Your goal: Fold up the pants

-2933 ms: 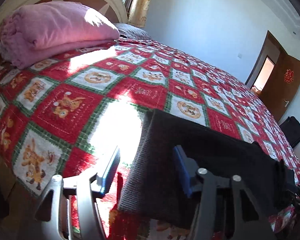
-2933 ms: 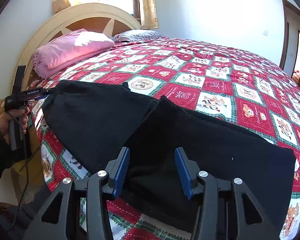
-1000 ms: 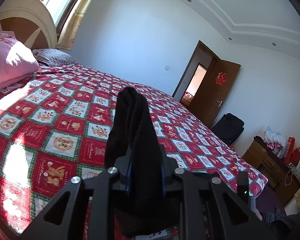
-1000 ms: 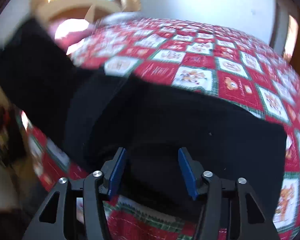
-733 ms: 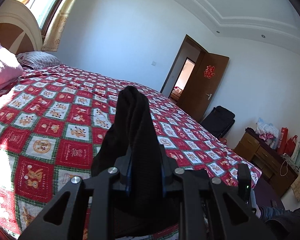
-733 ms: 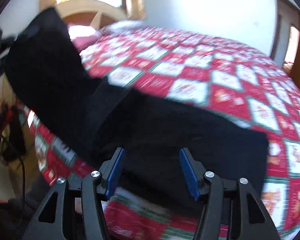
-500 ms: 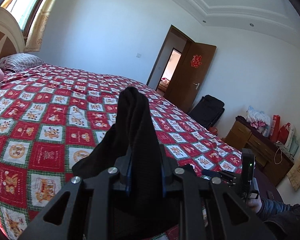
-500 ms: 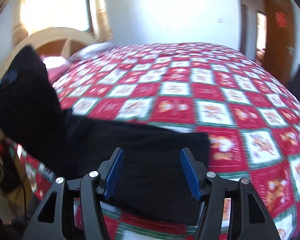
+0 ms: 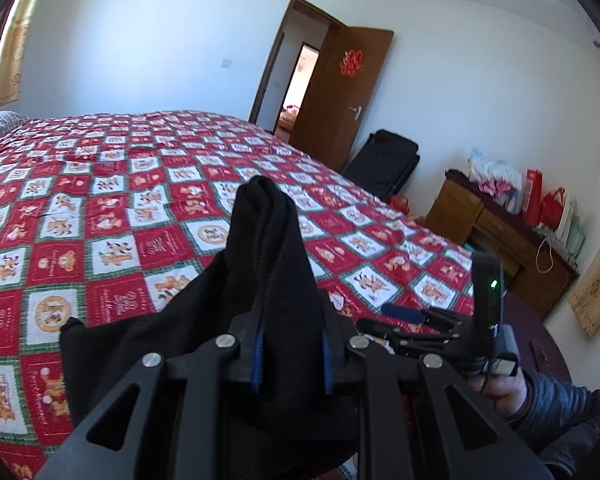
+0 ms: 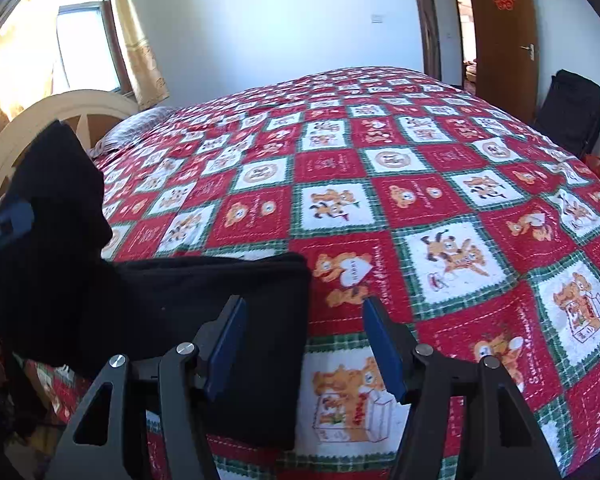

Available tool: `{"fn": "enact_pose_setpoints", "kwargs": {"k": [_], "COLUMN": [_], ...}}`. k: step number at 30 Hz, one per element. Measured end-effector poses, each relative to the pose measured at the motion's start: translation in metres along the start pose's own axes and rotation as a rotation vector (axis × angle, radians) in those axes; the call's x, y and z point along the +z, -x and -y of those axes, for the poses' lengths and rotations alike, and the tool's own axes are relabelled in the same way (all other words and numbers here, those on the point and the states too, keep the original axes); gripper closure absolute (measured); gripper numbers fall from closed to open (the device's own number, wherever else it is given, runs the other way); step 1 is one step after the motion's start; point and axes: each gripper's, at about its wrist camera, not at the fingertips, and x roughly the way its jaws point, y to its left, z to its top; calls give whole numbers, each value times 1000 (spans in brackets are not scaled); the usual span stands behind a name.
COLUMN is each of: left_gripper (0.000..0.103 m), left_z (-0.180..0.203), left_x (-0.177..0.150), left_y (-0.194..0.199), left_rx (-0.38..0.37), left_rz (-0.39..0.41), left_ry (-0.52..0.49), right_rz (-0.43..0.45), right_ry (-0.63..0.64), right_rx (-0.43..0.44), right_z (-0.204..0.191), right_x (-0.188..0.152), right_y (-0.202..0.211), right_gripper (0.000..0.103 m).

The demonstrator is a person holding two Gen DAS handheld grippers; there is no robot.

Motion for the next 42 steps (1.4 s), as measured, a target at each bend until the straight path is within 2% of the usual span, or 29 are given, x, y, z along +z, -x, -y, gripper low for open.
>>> {"fn": "enact_pose_setpoints", "kwargs": {"k": [3, 9, 13, 16, 19, 21, 23, 24, 26, 29, 33, 38, 42], "left_gripper": [81, 81, 80, 75, 64, 59, 50, 47, 34, 23, 16, 15, 11], "left_z": [9, 27, 37, 45, 55, 57, 57, 56, 50, 36, 3, -36, -45], "left_x": [-6, -28, -42, -46, -48, -48, -48, -48, -50, -54, -61, -62, -69], "left_y": [-20, -63, -81, -81, -73, -68, -59, -53, -36, -21, -12, -7, -6], "left_rx": [6, 86, 95, 55, 35, 28, 37, 50, 102, 237, 397, 413, 425], "left_rz": [-48, -142, -180, -178, -157, -146, -120, -101, -53, -8, -7, -20, -33], "left_ry": [-16, -100, -128, -140, -166, -170, -179, -185, -197, -228, -214, -58, -36], "right_rz": [2, -22, -23, -28, -32, -40, -54, -61, -67, -79, -115, -183, -195], "right_ry": [-44, -121, -127, -149, -174, -196, -219, -229, -249, -257, -228, -207, -152], "right_rx": [-4, 53, 34, 30, 40, 71, 121, 147, 197, 244, 239, 228, 164], "right_z": [12, 24, 26, 32, 37, 39, 39, 39, 37, 30, 12, -9, -22], "right_x": [3, 2, 0, -1, -4, -6, -8, -9, -11, -9, -6, -11, -13], "right_y": [-1, -8, -11, -13, -15, -16, -18, -18, -16, -14, -15, -28, -30], "right_gripper": [41, 41, 41, 41, 40, 40, 40, 38, 34, 33, 32, 32, 32]}}
